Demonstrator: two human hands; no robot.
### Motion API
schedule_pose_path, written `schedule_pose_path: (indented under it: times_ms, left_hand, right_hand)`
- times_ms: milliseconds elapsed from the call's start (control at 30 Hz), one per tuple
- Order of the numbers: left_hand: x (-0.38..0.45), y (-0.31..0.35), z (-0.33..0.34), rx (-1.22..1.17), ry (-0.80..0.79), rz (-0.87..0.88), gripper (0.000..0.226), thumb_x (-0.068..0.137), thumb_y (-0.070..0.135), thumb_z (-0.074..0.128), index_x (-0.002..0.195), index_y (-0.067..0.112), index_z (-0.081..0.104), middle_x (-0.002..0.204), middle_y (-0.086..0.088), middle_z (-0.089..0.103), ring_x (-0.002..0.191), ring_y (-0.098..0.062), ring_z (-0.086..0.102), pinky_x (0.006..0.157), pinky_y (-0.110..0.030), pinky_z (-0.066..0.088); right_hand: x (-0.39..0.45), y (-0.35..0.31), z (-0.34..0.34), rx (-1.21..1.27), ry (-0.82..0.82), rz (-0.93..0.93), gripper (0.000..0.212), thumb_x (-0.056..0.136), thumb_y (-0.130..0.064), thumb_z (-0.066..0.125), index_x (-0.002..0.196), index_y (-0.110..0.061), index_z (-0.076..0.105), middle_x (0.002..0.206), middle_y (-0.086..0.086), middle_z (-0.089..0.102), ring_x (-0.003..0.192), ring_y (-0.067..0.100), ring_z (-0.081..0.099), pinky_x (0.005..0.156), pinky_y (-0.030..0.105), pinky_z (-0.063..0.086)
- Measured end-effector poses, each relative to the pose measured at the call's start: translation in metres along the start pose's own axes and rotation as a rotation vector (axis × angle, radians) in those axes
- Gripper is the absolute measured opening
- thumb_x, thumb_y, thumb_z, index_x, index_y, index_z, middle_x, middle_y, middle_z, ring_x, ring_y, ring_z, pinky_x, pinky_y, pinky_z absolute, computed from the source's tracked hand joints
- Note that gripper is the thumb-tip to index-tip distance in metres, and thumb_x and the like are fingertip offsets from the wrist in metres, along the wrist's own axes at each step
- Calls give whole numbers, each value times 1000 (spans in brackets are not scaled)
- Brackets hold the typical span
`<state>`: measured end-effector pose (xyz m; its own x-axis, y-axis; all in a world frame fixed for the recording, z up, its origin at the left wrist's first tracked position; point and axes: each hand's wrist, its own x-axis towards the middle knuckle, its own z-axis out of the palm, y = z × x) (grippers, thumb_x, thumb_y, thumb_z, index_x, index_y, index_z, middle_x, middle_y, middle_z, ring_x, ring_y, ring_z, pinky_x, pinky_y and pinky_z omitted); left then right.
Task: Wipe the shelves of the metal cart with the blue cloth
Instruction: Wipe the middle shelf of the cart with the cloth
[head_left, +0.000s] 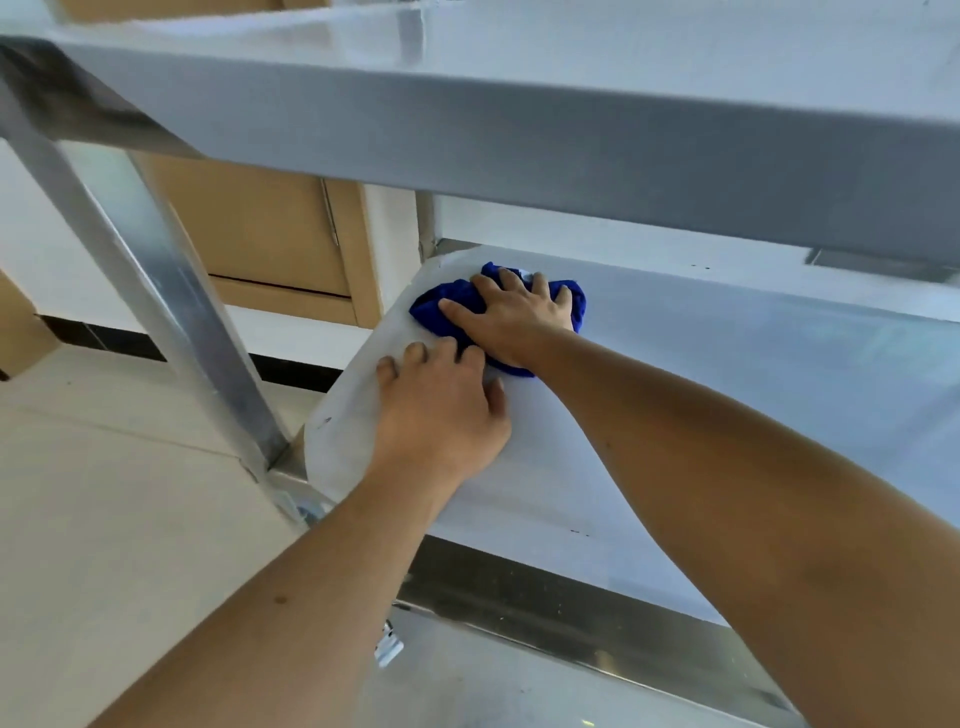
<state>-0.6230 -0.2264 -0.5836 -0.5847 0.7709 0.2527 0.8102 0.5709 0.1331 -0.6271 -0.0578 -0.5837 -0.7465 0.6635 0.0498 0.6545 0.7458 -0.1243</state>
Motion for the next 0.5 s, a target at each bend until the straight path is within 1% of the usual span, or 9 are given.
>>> schedule_pose_path:
  times_ms: [133, 300, 400, 500]
  left_hand:
    - [2, 2, 4, 8, -3, -25, 40, 91, 47, 33, 113, 21, 54, 117, -1, 57, 113, -26, 48, 103, -54, 35]
    - [3, 0, 6, 21, 30, -17, 44, 88, 47, 31, 112, 19, 56, 111, -2, 57, 108, -27, 50, 100, -54, 37]
    - [7, -4, 6, -16, 34, -14, 44, 88, 49, 33, 111, 20, 57, 111, -1, 58, 108, -25, 51, 101, -53, 38]
    - [7, -8, 6, -35, 24, 0, 45, 90, 52, 34, 115, 22, 58, 114, 1, 61, 110, -23, 53, 104, -50, 38]
  right_hand:
    - [24, -22, 1, 15, 1, -14, 83, 82, -86, 13, 147, -41, 38, 159, 1, 35, 145, 38, 24, 111, 65, 17]
    - [53, -35, -2, 59, -6, 4, 83, 82, -86, 15, 148, -42, 37, 159, 0, 36, 144, 38, 27, 111, 64, 18]
    - [60, -34, 0, 81, 1, 25, 82, 83, -85, 16, 149, -41, 37, 158, 0, 38, 145, 36, 27, 113, 62, 18]
    - [57, -24, 1, 80, 22, 63, 79, 87, -82, 17, 147, -38, 41, 158, 0, 39, 146, 35, 28, 114, 60, 18]
